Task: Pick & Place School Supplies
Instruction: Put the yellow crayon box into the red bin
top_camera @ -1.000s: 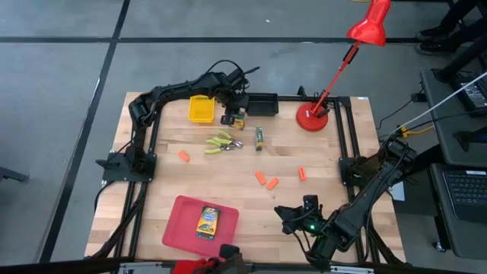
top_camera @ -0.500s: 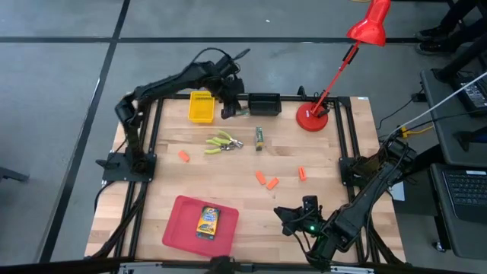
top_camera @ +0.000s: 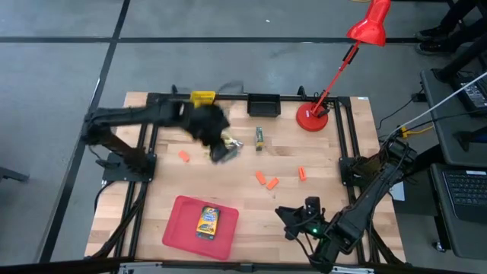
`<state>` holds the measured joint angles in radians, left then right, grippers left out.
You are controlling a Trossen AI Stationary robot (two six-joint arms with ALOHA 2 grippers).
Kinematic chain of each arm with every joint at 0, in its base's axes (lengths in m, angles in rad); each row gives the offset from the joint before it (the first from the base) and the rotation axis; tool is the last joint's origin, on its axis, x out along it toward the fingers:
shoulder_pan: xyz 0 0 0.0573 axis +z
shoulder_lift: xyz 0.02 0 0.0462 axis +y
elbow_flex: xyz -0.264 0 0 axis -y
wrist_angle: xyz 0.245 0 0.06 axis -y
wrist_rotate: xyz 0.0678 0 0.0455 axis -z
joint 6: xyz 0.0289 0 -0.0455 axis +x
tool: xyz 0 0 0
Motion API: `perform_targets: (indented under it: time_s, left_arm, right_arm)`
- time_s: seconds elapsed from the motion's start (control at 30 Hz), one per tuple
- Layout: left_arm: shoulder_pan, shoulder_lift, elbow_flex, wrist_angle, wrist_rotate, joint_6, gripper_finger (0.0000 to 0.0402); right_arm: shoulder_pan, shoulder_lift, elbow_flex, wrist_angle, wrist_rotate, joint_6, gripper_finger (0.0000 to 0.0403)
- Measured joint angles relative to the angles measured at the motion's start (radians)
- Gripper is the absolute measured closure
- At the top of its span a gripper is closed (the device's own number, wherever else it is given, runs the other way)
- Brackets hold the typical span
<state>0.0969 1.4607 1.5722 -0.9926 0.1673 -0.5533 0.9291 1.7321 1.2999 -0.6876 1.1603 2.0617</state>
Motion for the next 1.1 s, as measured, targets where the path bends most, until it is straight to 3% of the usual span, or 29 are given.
perform_targets:
  time_s: [0.17,0.3,0.57,0.7,0.93,1.1]
  left_arm:
    - [-0.275,-0.078,-0.210,0.109,-0.199,-0.427,0.0399]
    - [-0.472,-0.115,-0.370,0.332,-0.356,-0.700,0.0399]
    - [-0.790,-0.107,-0.462,0.457,-0.674,-1.077,0.0399]
    - [-0.879,-0.063,-0.462,0.461,-0.752,-1.170,0.0399]
    - [-0.942,0.067,-0.463,0.459,-0.832,-1.257,0.0395]
    - [-0.931,0.110,-0.463,0.488,-0.850,-1.216,0.0340]
  right_arm:
    - [0.011,0.000,0.000,0.004,0.014,-0.021,0.0275]
    - [0.024,0.000,0.000,0.018,0.012,-0.032,0.0275]
    - [0.042,0.000,0.000,0.041,-0.001,-0.036,0.0275]
    - [0.042,0.000,0.000,0.043,-0.001,-0.056,0.0275]
    - [0.041,0.000,0.000,0.045,-0.009,-0.062,0.0275]
    - [0.041,0.000,0.000,0.050,-0.019,-0.061,0.0275]
